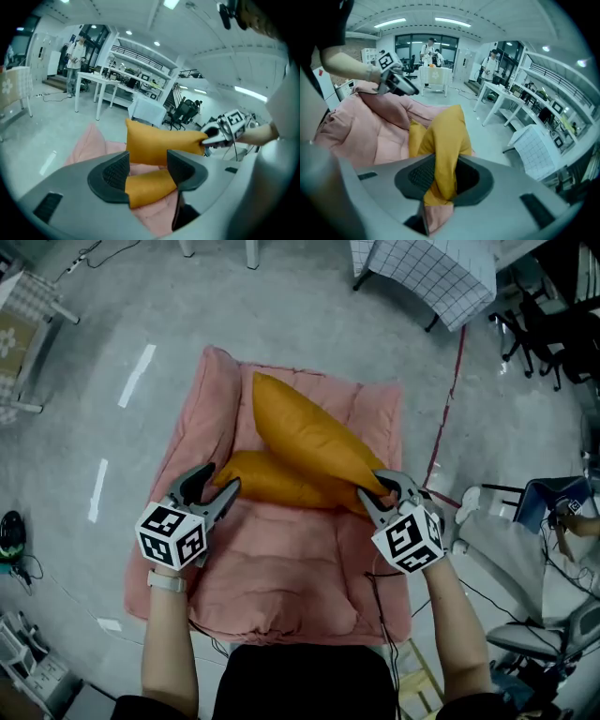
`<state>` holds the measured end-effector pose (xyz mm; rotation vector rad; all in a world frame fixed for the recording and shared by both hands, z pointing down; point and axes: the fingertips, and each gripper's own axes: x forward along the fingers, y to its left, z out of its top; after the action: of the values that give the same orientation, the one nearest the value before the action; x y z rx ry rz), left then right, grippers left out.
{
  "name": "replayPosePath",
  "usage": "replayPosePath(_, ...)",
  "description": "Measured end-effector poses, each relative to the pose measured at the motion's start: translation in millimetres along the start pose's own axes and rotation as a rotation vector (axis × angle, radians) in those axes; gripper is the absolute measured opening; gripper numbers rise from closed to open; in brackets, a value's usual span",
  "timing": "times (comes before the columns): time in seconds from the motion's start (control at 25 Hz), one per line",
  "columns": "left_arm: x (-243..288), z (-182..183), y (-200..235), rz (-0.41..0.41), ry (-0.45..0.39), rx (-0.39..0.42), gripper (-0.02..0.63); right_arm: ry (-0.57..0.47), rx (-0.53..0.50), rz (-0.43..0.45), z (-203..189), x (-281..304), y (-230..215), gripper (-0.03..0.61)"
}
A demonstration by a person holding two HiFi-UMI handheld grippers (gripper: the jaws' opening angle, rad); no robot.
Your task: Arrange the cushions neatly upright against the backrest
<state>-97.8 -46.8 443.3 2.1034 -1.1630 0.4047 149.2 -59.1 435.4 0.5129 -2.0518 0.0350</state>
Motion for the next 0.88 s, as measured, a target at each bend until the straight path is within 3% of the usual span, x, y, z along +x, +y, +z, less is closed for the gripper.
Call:
replayPosePath(0.24,31.7,25.6,28.4,-0.089,-0.053,-0.189,0.312,-0.049,-0.068,-0.005,9.7,-33.1,55.2,0.103)
replayPosePath(0.56,53.2,16.2,32.2,-0.172,-0.033,-0.28,0.322,-0.134,-0.123,0.091,24.5,-51.7,104.6,0.101)
replayPosePath(0.72,45.1,6.4,31.4,-0.172,-0.018,-0.268,0.184,-0.134,-0.11,0.125,14.4,-50.3,109.8,0.1)
replayPosePath(0.88,17.2,-0.5,22.7,-0.112,-0.006,-0.194,0.113,-0.083,-0.123,0.109,0.0,-44.5,101.9,0.111)
